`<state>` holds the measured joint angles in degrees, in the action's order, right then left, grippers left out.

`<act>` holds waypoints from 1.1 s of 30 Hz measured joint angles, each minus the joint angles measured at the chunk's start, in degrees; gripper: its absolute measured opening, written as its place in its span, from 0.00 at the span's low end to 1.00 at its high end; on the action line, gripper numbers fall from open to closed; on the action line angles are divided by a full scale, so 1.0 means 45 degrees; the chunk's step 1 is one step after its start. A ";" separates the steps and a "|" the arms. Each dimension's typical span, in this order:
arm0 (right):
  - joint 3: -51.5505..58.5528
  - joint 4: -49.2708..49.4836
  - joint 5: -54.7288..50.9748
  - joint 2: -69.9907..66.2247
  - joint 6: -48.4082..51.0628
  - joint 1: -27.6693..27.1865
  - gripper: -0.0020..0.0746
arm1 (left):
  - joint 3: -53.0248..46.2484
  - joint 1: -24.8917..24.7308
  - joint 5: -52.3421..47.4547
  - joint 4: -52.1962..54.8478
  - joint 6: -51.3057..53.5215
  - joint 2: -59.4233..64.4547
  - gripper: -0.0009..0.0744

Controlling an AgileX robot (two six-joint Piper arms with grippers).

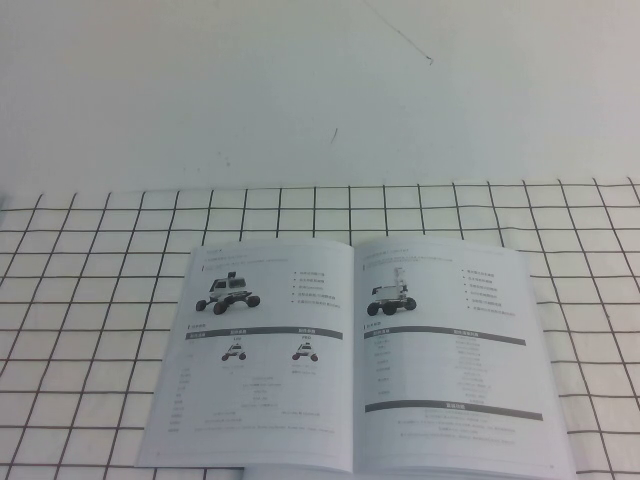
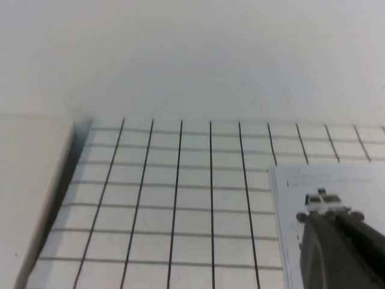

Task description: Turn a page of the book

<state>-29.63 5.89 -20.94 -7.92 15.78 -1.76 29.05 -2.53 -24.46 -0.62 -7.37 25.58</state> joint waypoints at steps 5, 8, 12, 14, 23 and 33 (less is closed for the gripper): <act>-0.1229 0.0854 -0.2574 -0.2140 0.0000 0.0000 0.02 | 0.0936 0.0000 -0.1126 -0.1578 0.1492 0.2880 0.01; -0.1672 0.1198 -0.3668 -0.3391 0.0141 0.0000 0.02 | 0.1468 0.0000 -0.1834 -0.3197 0.2829 0.4536 0.01; -0.2101 0.1811 -0.5191 -0.5205 0.0933 0.0000 0.02 | 0.2317 0.0000 -0.2608 -0.5837 0.5120 0.6556 0.01; -0.2322 0.2295 -0.5873 -0.6225 0.1608 0.0000 0.02 | 0.2774 0.0000 -0.2930 -0.7485 0.6570 0.7526 0.01; -0.2653 0.6359 -0.5964 -0.9958 0.5848 0.0000 0.02 | 0.4407 -0.1222 -0.2458 -0.9892 0.9141 1.1373 0.01; -0.3666 0.7494 -0.5924 -1.5457 0.7257 0.0061 0.02 | 0.5375 -0.2651 -0.1634 -1.0055 0.9161 1.5273 0.01</act>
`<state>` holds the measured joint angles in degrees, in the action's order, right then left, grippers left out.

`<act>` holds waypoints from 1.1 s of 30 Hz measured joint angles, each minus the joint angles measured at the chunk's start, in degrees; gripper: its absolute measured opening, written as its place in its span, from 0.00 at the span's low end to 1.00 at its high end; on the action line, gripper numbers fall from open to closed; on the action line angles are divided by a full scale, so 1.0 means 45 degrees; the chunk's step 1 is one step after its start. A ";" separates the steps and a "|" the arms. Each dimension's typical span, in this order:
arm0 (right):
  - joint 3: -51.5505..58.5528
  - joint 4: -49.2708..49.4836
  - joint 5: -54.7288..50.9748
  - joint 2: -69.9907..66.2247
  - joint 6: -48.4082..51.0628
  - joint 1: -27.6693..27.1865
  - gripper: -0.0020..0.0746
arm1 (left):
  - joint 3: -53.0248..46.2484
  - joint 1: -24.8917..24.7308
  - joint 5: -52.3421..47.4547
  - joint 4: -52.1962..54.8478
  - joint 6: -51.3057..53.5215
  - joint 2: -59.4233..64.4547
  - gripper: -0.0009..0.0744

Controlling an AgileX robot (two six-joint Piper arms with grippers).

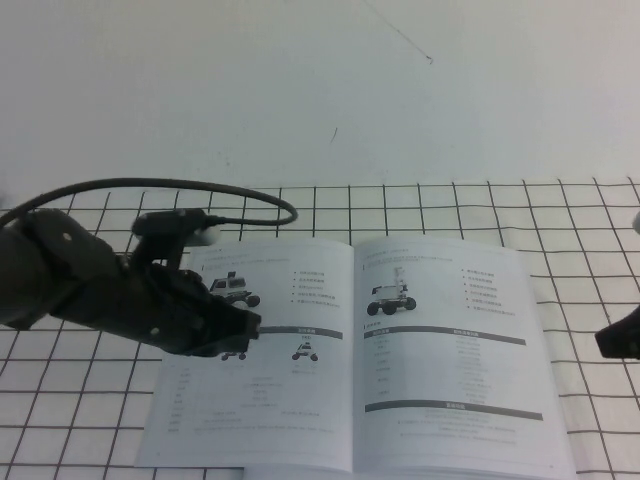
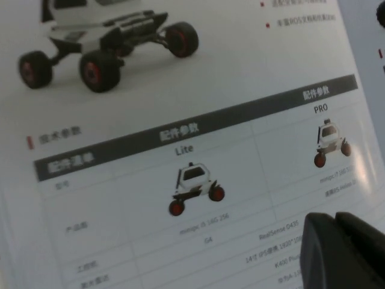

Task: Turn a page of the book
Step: Open the closed book

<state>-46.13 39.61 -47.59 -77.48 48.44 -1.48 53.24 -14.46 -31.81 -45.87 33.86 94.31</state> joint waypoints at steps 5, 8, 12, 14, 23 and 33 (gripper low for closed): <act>-0.0382 0.0548 0.1267 -0.1352 0.0027 0.0623 0.02 | 0.0297 -0.0824 0.0601 -0.0057 0.0000 0.0979 0.01; -0.0603 0.1289 0.1604 -0.2104 0.0049 0.0868 0.05 | 0.0378 -0.0982 0.0936 -0.0057 -0.0022 0.1432 0.01; -0.0818 0.2107 0.1724 -0.3116 0.0269 0.0948 0.23 | 0.0378 -0.1014 0.1164 -0.0057 -0.0022 0.1866 0.01; -0.0850 0.2366 0.1824 -0.3510 0.0353 0.0948 0.39 | 0.0378 -0.1014 0.1260 -0.0092 -0.0022 0.2003 0.01; -0.0908 0.2733 0.2355 -0.4520 0.0411 0.0948 0.66 | 0.0378 -0.1014 0.1713 -0.0285 -0.0022 0.2312 0.01; -0.0929 0.4189 0.2390 -0.6054 0.1187 0.0948 0.67 | 0.0404 -0.1014 0.1845 -0.0709 -0.0045 0.2639 0.01</act>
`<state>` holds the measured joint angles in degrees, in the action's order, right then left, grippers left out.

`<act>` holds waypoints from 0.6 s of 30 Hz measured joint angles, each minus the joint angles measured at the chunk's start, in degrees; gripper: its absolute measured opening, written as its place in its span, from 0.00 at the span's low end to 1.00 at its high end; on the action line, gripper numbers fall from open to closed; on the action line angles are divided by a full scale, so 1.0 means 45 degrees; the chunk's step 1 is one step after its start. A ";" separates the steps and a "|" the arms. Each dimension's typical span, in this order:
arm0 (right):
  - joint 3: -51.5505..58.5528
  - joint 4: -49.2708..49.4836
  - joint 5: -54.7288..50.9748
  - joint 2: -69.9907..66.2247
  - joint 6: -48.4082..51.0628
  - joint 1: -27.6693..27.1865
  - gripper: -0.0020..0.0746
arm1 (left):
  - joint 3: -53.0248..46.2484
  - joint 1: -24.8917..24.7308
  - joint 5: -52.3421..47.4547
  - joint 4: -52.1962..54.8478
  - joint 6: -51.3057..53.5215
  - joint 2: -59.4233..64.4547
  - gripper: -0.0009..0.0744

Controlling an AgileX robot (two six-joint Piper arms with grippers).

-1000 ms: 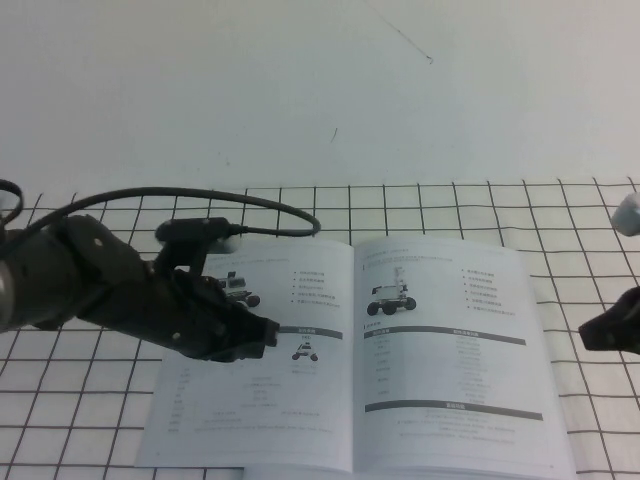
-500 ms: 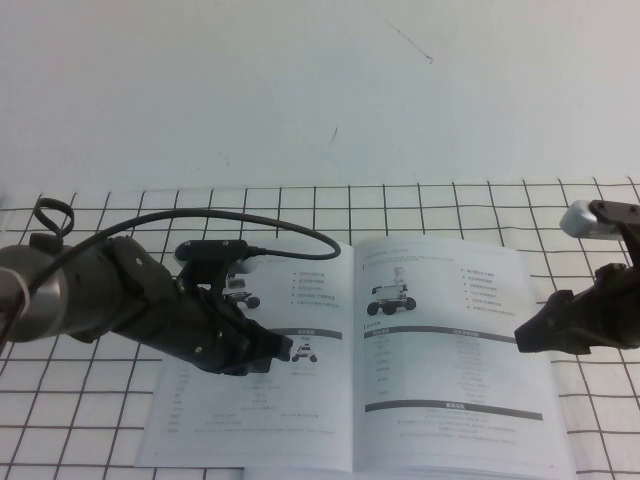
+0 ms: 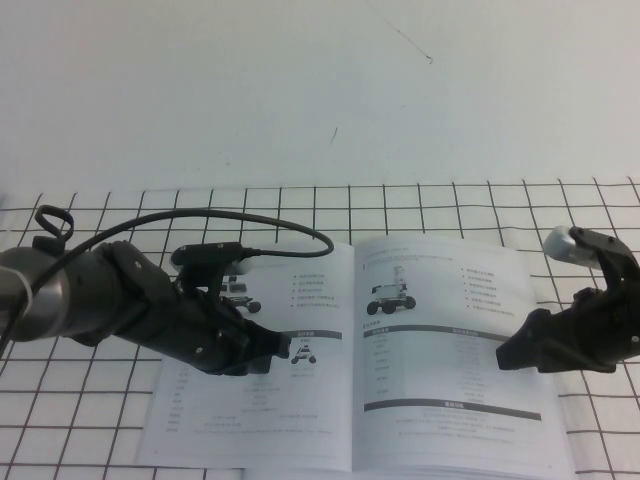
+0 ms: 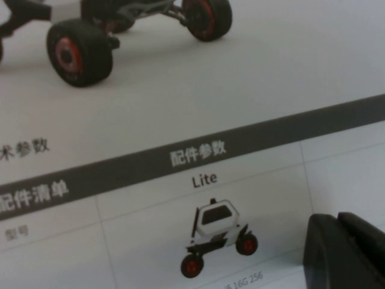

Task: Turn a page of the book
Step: Open the closed book

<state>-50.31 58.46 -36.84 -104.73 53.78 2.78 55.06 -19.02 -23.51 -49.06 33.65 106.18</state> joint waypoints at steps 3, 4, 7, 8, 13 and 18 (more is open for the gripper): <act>0.0000 0.0203 0.0022 -0.0322 0.0138 0.0000 0.67 | 0.0024 0.0000 0.0010 -0.0043 0.0000 0.0031 0.01; 0.0000 0.0231 0.0046 -0.0413 0.0165 0.0000 0.67 | 0.0024 0.0000 0.0010 -0.0049 0.0000 0.0031 0.01; 0.0000 0.0307 0.0070 -0.0470 0.0219 0.0000 0.67 | 0.0042 0.0000 0.0032 -0.0097 0.0000 0.0031 0.01; 0.0000 0.0306 0.0066 -0.0502 0.0219 0.0000 0.67 | 0.0050 0.0000 0.0030 -0.0097 0.0000 0.0041 0.01; -0.0029 0.0334 0.0066 -0.0512 0.0152 -0.0023 0.67 | 0.0050 0.0000 0.0060 -0.0125 0.0000 0.0041 0.01; -0.0029 0.0289 -0.0295 -0.0531 -0.0072 -0.0414 0.67 | 0.0050 0.0000 0.0060 -0.0145 0.0000 0.0041 0.01</act>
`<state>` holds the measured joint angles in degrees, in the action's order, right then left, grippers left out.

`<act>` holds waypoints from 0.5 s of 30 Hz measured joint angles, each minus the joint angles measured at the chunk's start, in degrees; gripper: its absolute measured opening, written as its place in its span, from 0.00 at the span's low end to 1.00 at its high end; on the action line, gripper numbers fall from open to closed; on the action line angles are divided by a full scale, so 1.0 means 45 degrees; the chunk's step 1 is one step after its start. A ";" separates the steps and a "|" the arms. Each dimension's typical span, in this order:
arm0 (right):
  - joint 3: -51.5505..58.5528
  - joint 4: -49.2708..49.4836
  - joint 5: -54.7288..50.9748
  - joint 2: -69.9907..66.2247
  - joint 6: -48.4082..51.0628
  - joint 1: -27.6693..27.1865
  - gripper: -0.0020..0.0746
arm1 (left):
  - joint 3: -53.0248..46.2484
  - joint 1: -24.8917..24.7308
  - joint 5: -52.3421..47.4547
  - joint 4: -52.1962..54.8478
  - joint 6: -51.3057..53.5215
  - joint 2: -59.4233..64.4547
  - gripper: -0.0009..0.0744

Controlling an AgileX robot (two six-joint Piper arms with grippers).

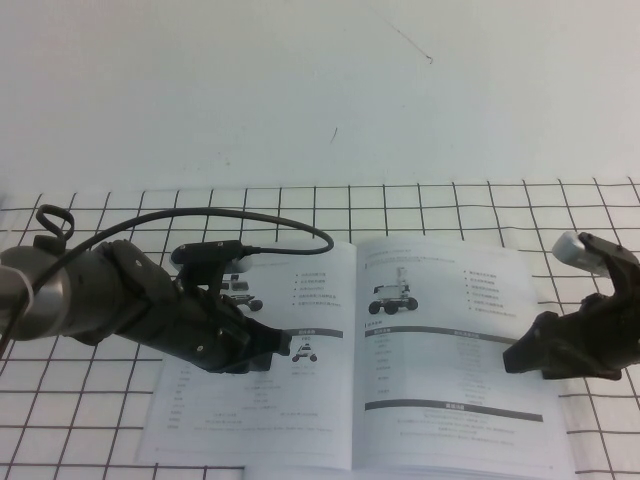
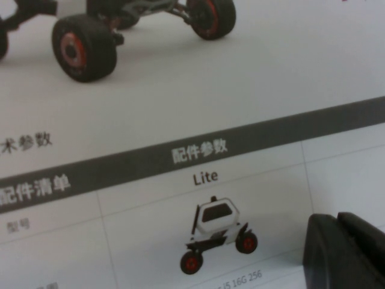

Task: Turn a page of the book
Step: Open the closed book

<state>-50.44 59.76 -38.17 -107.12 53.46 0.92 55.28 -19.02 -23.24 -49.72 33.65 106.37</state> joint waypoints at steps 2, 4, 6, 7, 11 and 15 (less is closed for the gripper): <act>0.0000 -0.0087 -0.0145 0.0000 -0.0058 -0.0168 0.67 | 0.0000 0.0000 0.0000 0.0000 0.0000 0.0000 0.01; 0.0000 -0.0169 -0.0227 0.0000 -0.0087 -0.0291 0.67 | 0.0000 0.0000 0.0000 0.0000 0.0000 0.0000 0.01; 0.0000 -0.0195 -0.0307 0.0000 -0.0087 -0.0345 0.67 | 0.0000 0.0000 0.0000 0.0000 0.0000 0.0000 0.01; 0.0000 -0.0214 -0.0341 0.0000 -0.0087 -0.0345 0.67 | 0.0000 0.0000 0.0000 0.0000 0.0000 0.0000 0.01; 0.0000 -0.0214 -0.0737 0.0000 -0.0087 -0.0345 0.67 | 0.0000 0.0000 0.0000 -0.0060 0.0000 0.0000 0.01; 0.0000 -0.0214 -0.0893 0.0000 -0.0064 -0.0345 0.67 | 0.0000 0.0000 0.0025 -0.0294 0.0036 0.0020 0.01</act>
<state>-50.44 58.80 -42.18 -107.12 53.17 -0.63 55.28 -19.02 -23.13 -51.04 33.82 106.46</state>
